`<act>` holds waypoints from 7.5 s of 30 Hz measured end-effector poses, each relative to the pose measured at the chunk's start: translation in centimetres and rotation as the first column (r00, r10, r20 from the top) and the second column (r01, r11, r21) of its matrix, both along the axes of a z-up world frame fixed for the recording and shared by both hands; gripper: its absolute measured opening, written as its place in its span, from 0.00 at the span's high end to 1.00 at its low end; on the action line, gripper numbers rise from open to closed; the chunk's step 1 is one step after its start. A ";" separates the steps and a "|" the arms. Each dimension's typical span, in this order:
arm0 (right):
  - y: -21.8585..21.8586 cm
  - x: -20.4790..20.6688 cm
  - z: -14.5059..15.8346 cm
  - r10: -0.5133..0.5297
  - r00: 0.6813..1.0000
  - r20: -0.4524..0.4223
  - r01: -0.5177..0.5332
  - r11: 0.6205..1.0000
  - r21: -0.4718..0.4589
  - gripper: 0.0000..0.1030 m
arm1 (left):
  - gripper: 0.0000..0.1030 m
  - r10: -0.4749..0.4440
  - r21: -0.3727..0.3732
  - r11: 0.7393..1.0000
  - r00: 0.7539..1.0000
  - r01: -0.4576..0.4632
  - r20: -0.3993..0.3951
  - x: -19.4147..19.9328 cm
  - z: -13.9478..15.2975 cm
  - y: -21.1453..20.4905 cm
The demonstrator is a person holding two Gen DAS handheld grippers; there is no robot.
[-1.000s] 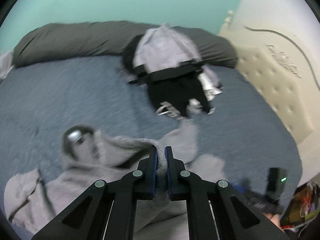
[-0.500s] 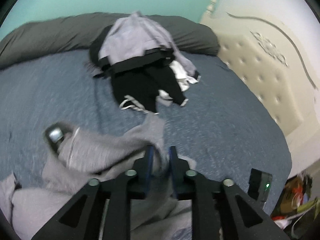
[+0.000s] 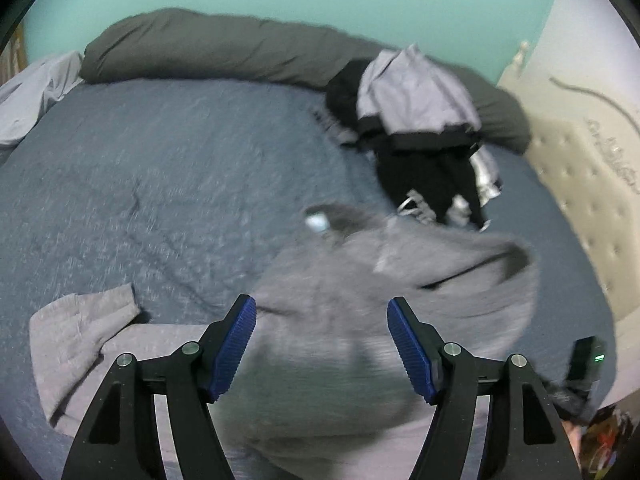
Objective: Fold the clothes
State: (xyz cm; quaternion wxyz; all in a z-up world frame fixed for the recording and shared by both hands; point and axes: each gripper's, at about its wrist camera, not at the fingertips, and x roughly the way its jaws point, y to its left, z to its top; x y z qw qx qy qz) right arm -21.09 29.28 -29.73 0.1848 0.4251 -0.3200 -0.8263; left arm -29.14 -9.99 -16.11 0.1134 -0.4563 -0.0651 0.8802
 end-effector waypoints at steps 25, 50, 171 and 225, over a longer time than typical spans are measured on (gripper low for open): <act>0.7 -0.5 -0.6 -0.007 1.000 0.013 0.007 1.000 0.007 0.47 | 0.86 0.044 0.033 0.998 0.995 -0.047 0.095 -6.7 -5.3 2.8; -5.0 5.0 11.9 0.198 0.977 -0.079 -0.178 0.960 0.215 0.36 | 0.89 -0.154 0.020 0.987 0.982 0.157 -0.108 14.7 3.7 -2.2; -15.2 3.3 26.9 0.545 0.817 -0.190 -0.199 0.574 0.794 0.99 | 0.69 -0.193 -0.028 0.981 0.977 0.191 -0.096 20.1 2.8 3.8; -12.5 3.4 10.4 0.528 0.849 0.018 -0.413 0.642 0.646 0.47 | 0.95 -0.118 -0.085 0.991 0.978 0.104 -0.172 18.0 2.2 1.4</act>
